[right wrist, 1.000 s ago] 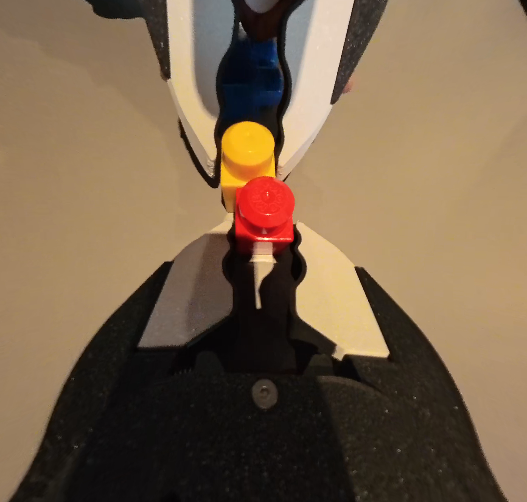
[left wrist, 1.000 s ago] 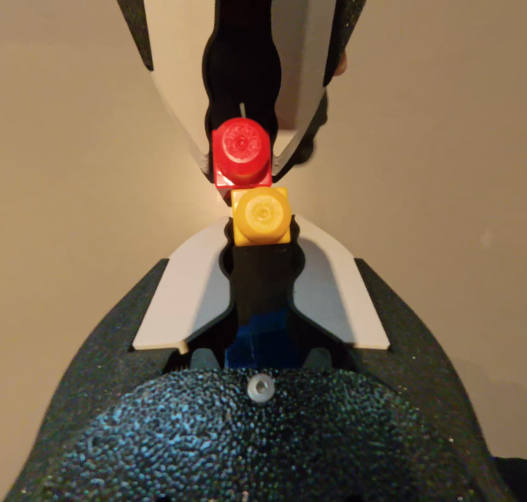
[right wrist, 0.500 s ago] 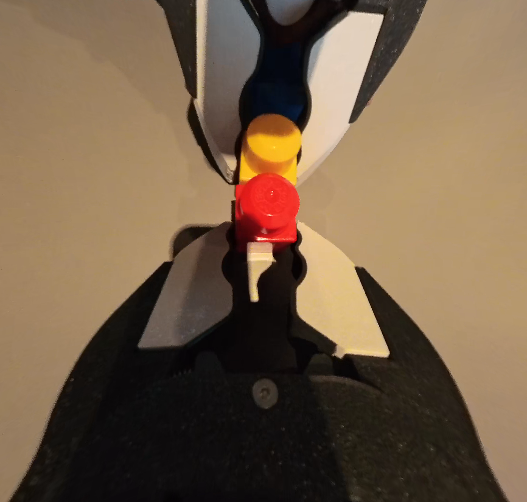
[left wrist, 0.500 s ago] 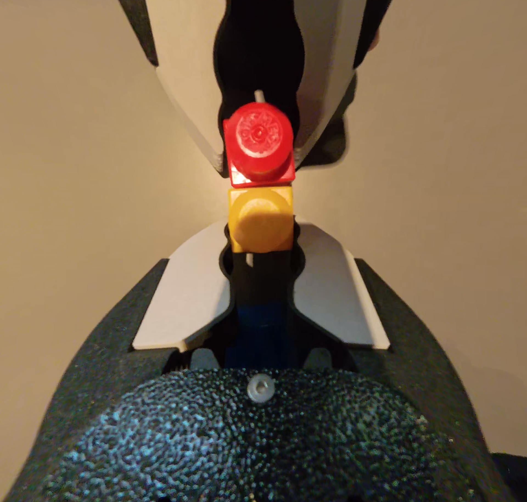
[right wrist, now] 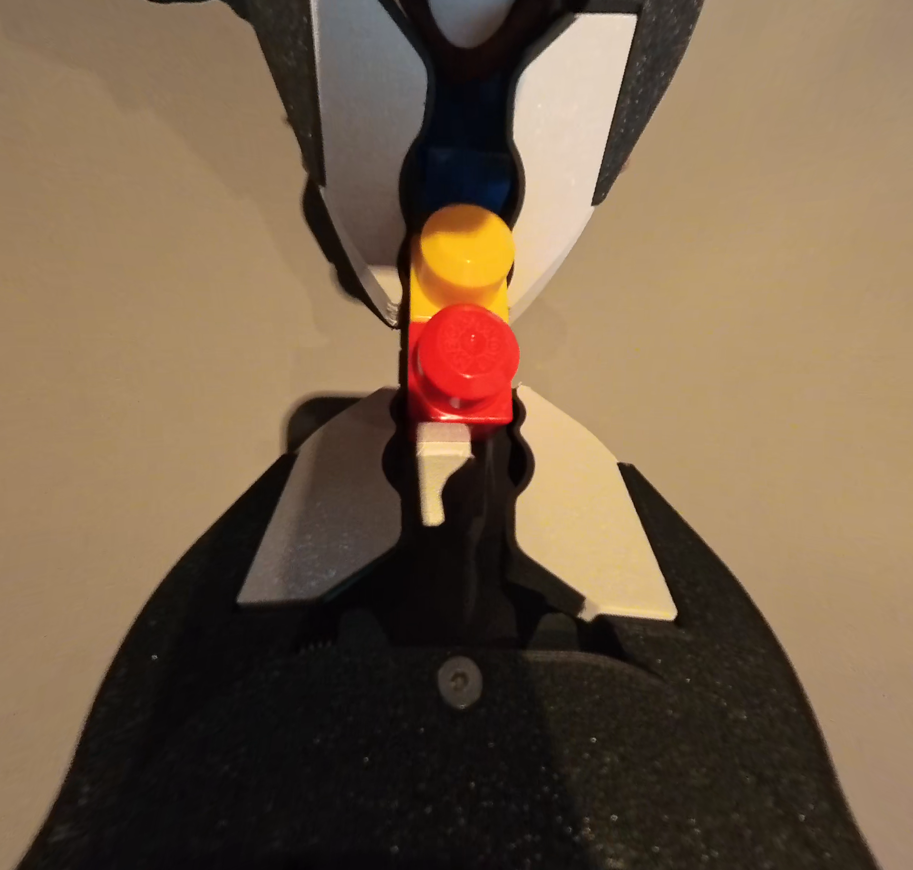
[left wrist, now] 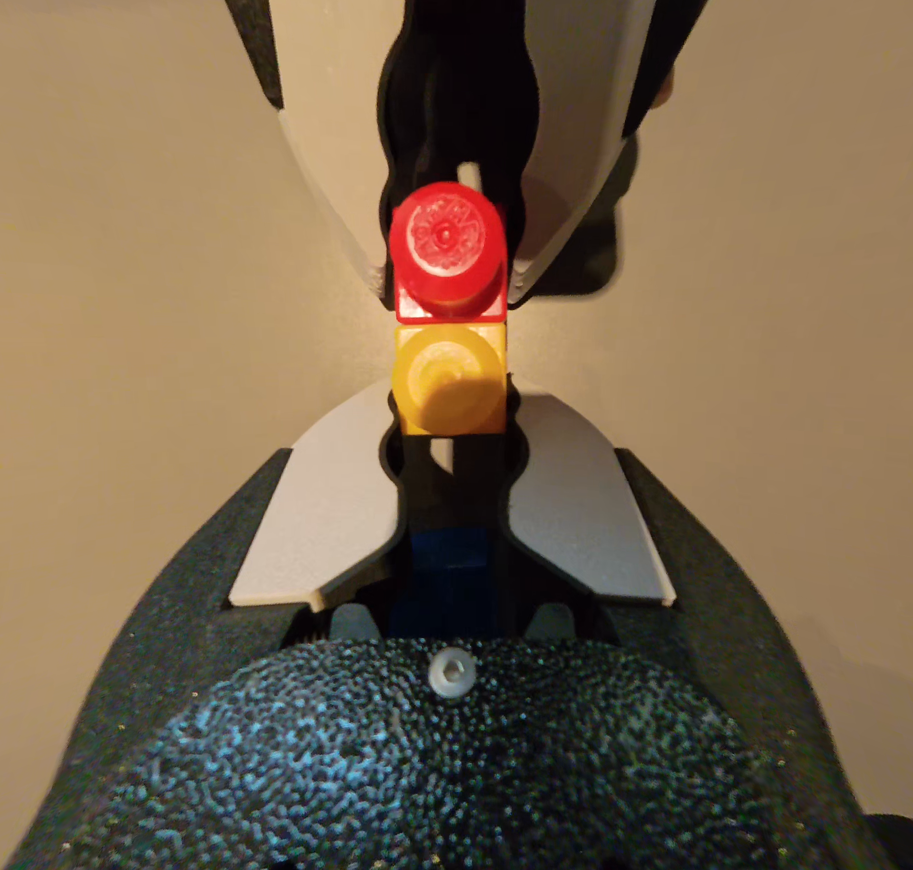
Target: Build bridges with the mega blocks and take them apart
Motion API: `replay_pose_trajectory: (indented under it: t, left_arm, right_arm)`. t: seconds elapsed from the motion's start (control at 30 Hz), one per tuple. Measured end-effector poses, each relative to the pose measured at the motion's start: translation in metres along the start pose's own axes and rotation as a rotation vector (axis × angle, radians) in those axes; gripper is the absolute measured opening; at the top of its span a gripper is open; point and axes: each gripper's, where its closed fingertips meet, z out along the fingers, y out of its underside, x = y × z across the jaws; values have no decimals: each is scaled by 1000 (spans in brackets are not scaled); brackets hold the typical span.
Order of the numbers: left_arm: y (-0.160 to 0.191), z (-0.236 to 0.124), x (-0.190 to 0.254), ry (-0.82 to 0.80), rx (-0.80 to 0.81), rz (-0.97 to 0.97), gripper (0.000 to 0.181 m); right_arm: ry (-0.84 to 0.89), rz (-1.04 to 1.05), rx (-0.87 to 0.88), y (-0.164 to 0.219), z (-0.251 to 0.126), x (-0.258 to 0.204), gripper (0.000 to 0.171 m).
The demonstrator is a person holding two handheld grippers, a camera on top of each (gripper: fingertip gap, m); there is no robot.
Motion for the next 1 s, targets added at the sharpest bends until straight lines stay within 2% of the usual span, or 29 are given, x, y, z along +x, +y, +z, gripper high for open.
replay_pose_trajectory:
  t: [0.23,0.33,0.4,0.5,0.6,0.7,0.8,0.9,1.0]
  left_arm:
    - [-1,-4,-3,-8,29,-17,62]
    - [-4,-15,-3,-4,82,-23,79]
    - [-10,-33,-4,-2,165,-22,89]
    - [-13,-74,-12,-9,353,-62,90]
    - [10,-106,-32,-58,454,-180,90]
    - [60,-107,-51,-96,362,-350,102]
    - [86,-94,-43,16,316,-469,113]
    - [97,-75,-32,57,210,-436,115]
    - [94,-58,-19,90,126,-347,114]
  right_arm:
    - [-4,-1,1,0,0,-1,45]
    - [-8,-2,1,1,0,-1,52]
    - [-9,-3,2,2,-1,-2,57]
    - [-10,-13,7,2,-2,-3,61]
    - [-12,-20,10,2,-3,-4,62]
    - [-12,-19,11,2,-3,-4,63]
    - [-10,-15,10,3,-3,-3,63]
    - [-10,-11,11,3,-4,-2,63]
    - [-8,-10,18,3,-5,-2,63]
